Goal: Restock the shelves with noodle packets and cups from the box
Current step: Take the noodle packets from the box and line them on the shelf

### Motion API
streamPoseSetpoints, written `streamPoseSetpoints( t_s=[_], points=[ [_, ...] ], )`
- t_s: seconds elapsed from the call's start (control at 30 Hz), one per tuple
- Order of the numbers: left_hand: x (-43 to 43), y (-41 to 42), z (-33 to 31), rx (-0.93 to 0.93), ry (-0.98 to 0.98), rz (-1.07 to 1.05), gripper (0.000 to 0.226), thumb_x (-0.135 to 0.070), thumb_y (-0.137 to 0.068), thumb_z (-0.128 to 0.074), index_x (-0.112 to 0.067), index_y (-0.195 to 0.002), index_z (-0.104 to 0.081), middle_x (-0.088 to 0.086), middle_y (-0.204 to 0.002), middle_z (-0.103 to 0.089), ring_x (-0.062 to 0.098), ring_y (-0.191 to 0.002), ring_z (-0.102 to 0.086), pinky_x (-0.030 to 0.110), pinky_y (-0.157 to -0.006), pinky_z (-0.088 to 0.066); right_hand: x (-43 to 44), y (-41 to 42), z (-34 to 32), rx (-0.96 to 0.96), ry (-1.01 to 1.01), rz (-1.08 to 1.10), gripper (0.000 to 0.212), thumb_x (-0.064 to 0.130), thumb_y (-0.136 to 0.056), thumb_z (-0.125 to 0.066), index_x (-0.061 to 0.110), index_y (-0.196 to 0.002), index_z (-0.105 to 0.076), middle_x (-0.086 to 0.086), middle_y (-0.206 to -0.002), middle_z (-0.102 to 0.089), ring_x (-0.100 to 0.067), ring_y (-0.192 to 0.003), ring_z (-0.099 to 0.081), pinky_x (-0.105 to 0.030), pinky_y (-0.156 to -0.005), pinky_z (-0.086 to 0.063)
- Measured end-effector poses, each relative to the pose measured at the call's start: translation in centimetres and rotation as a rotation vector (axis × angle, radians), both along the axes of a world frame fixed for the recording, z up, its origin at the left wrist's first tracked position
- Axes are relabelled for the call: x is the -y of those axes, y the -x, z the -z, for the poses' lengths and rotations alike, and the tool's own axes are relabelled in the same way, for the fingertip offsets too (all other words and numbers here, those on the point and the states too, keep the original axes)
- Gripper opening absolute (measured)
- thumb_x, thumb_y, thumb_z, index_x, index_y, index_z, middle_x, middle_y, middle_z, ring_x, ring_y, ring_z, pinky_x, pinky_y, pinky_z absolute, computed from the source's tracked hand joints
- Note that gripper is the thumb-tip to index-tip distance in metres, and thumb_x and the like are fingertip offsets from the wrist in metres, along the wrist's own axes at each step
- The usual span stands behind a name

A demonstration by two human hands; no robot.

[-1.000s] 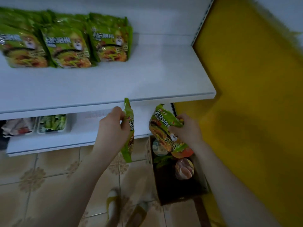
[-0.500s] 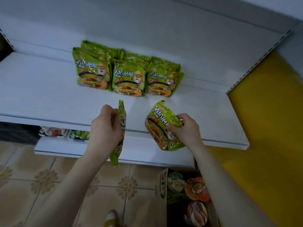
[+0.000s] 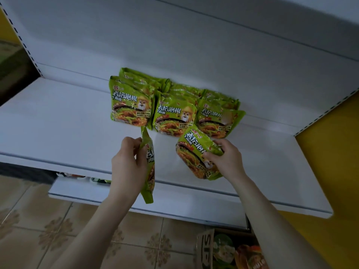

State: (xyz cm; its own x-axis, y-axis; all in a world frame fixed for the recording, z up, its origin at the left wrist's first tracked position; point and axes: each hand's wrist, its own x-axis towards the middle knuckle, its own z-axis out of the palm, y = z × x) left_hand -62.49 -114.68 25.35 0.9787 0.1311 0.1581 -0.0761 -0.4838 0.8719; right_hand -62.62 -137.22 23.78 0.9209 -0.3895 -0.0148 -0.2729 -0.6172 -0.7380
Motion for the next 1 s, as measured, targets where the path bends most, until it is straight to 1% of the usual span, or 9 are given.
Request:
streamPoseSetpoints(
  t_s=[0.17,0.23,0.33,0.53,0.63,0.7,0.83,0.93,1.0],
  points=[
    [1.3,-2.1,1.0,0.073,0.015,-0.059,0.005,-0.008,-0.093,-0.050,-0.004,-0.094,-0.048,0.009,-0.116,-0.063,0.022,-0.090,-0.057,0.012,-0.059,-0.030,1.5,-3.0,0.6,0.016,0.018,-0.048,0.037,0.018,-0.074,-0.075,0.014,-0.108,-0.061,0.005,-0.092,-0.059,-0.011,-0.084,-0.056,-0.016,-0.062,-0.039],
    [2.1,-2.7,1.5,0.095,0.016,-0.091,0.006,-0.007,-0.093,-0.050,-0.002,-0.094,-0.049,0.010,-0.116,-0.063,0.026,-0.091,-0.058,0.011,-0.058,-0.029,2.3,-3.9,0.9,0.027,0.029,-0.072,0.036,0.017,-0.074,-0.075,0.013,-0.107,-0.062,0.006,-0.090,-0.060,-0.010,-0.082,-0.056,-0.004,-0.058,-0.037],
    [3.4,-3.3,2.3,0.098,0.040,-0.125,0.011,-0.007,-0.093,-0.050,0.003,-0.098,-0.051,0.012,-0.116,-0.063,0.031,-0.097,-0.059,0.014,-0.062,-0.028,3.5,-4.5,1.3,0.033,0.025,-0.091,0.034,0.014,-0.075,-0.075,0.012,-0.107,-0.063,0.004,-0.089,-0.061,-0.007,-0.075,-0.057,0.002,-0.055,-0.037],
    [5.1,-3.0,3.8,0.170,0.023,-0.168,0.015,-0.008,-0.093,-0.051,0.005,-0.100,-0.052,0.011,-0.107,-0.065,0.032,-0.089,-0.059,0.016,-0.061,-0.026,4.8,-5.1,1.5,0.056,-0.002,-0.141,0.041,0.015,-0.075,-0.075,0.013,-0.114,-0.062,0.007,-0.097,-0.058,-0.007,-0.091,-0.055,-0.018,-0.077,-0.040],
    [5.5,-2.5,4.4,0.185,0.050,-0.201,0.014,-0.010,-0.093,-0.051,0.001,-0.101,-0.051,-0.005,-0.088,-0.055,0.014,-0.063,-0.049,0.021,-0.054,-0.023,5.2,-5.2,2.2,0.064,-0.053,-0.145,0.048,0.012,-0.073,-0.076,0.012,-0.118,-0.057,0.004,-0.106,-0.057,-0.006,-0.098,-0.052,-0.021,-0.083,-0.039],
    [5.8,-2.2,4.9,0.165,0.081,-0.214,0.016,-0.013,-0.093,-0.051,-0.002,-0.105,-0.049,-0.013,-0.087,-0.050,0.003,-0.056,-0.041,0.022,-0.051,-0.024,5.1,-5.2,2.9,0.078,-0.113,-0.117,0.052,0.012,-0.072,-0.077,0.013,-0.118,-0.054,0.002,-0.107,-0.057,-0.007,-0.099,-0.053,-0.023,-0.084,-0.041],
    [5.9,-1.6,6.2,0.098,0.135,-0.195,0.043,-0.013,-0.087,-0.062,-0.008,-0.125,-0.044,-0.014,-0.105,-0.047,-0.007,-0.080,-0.042,0.015,-0.068,-0.032,5.0,-4.6,3.6,0.141,-0.310,-0.024,0.038,0.013,-0.075,-0.074,0.014,-0.110,-0.058,0.004,-0.099,-0.060,-0.005,-0.089,-0.058,-0.015,-0.073,-0.047],
    [5.6,-1.2,7.3,0.029,0.124,-0.194,0.056,-0.019,-0.083,-0.067,-0.016,-0.132,-0.041,-0.007,-0.117,-0.052,0.010,-0.105,-0.051,0.030,-0.085,-0.044,5.0,-4.1,4.0,0.160,-0.501,0.007,0.030,0.013,-0.078,-0.072,0.014,-0.105,-0.060,0.000,-0.098,-0.065,-0.010,-0.087,-0.063,-0.013,-0.065,-0.051],
    [5.6,-0.8,7.7,0.012,0.162,-0.192,0.053,-0.019,-0.084,-0.067,-0.020,-0.131,-0.042,-0.010,-0.103,-0.057,-0.002,-0.091,-0.058,0.017,-0.071,-0.047,5.2,-3.8,4.4,0.118,-0.419,-0.040,0.031,0.014,-0.075,-0.074,0.018,-0.103,-0.062,0.003,-0.095,-0.066,-0.009,-0.084,-0.064,-0.015,-0.063,-0.051]
  ],
)
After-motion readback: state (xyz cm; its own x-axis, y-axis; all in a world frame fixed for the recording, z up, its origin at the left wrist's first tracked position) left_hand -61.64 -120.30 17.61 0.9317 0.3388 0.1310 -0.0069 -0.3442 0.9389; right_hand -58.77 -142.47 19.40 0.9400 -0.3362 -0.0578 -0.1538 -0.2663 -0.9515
